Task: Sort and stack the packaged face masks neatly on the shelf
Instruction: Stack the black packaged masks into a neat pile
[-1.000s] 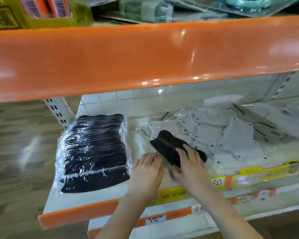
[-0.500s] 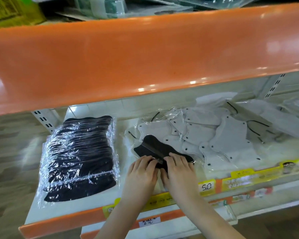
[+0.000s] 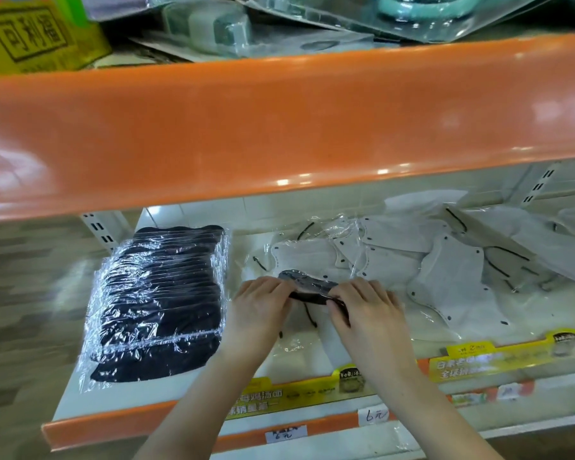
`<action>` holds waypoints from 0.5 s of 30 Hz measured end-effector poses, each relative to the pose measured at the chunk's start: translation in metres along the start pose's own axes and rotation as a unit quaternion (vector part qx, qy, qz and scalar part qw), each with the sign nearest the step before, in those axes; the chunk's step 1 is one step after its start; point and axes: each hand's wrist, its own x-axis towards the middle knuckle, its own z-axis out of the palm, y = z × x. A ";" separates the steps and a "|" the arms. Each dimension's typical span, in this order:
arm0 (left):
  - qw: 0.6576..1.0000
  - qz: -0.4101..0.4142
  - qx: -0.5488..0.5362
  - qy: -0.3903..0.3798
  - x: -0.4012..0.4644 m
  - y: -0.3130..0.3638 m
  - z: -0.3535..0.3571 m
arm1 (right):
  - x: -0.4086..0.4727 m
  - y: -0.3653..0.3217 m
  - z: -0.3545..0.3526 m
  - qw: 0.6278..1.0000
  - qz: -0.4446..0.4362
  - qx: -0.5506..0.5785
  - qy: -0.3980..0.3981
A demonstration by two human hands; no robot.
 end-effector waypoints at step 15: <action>0.985 -0.054 0.089 0.140 -0.045 -0.052 -0.100 | 0.011 -0.078 0.024 0.983 -0.153 0.100 -0.026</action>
